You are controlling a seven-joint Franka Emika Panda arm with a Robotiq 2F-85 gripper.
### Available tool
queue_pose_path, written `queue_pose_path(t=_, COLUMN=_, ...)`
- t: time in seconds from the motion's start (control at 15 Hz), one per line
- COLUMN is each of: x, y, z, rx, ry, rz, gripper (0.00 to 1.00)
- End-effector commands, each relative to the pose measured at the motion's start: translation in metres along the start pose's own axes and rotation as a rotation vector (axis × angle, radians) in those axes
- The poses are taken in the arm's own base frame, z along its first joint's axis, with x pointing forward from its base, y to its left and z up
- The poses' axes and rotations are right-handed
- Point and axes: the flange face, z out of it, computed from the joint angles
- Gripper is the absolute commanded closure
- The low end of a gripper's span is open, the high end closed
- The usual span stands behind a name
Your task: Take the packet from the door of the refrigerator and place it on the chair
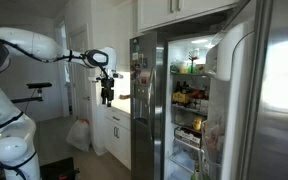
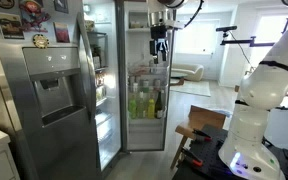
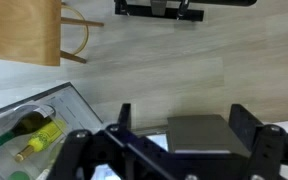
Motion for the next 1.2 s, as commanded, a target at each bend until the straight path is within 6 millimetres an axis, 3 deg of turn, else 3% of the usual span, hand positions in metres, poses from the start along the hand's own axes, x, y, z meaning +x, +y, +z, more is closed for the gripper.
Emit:
queue_pose_path(t=0.0, x=0.0, y=0.0, z=0.0, rx=0.0, ry=-0.001, rz=0.0, gripper=0.0)
queue_pose_path(t=0.67, x=0.0, y=0.0, z=0.0, rx=0.0, ry=0.0, rz=0.0, gripper=0.0)
queue_pose_path(t=1.13, x=0.032, y=0.024, z=-0.018, rx=0.076, ry=0.245, rz=0.235, gripper=0.0)
